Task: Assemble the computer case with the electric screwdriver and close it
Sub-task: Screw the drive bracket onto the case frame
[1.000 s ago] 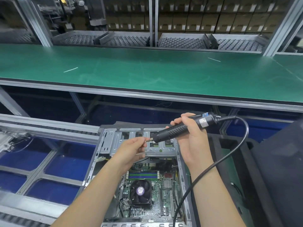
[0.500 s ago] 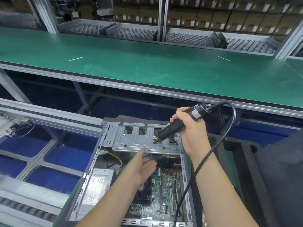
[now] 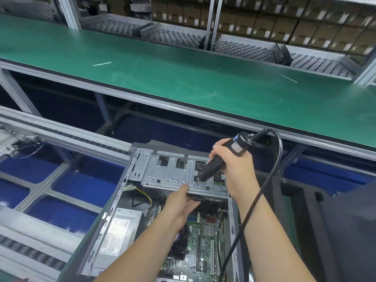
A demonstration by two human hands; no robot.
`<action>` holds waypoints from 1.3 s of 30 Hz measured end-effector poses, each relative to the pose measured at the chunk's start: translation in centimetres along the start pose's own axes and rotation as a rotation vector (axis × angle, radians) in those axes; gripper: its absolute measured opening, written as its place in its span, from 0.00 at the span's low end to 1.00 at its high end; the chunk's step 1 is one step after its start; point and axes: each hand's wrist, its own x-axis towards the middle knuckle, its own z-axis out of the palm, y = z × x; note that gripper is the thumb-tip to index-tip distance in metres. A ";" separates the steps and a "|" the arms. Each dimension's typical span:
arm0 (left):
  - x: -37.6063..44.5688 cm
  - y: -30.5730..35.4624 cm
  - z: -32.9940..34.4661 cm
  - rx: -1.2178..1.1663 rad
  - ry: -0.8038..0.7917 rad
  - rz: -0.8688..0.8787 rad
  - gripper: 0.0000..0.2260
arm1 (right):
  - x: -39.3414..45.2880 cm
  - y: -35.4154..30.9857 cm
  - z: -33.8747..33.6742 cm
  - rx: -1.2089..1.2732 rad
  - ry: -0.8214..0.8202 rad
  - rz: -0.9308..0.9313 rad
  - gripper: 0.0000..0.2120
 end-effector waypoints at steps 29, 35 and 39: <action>-0.1 0.2 0.2 -0.007 0.024 0.012 0.07 | 1.1 0.3 2.9 -0.293 -0.152 0.006 0.04; -0.1 0.2 0.1 -0.024 0.011 0.012 0.08 | 1.4 0.2 2.5 -0.257 -0.160 0.033 0.04; 0.0 0.1 0.1 -0.016 0.004 0.008 0.11 | 1.4 -0.1 2.5 -0.247 -0.207 0.064 0.12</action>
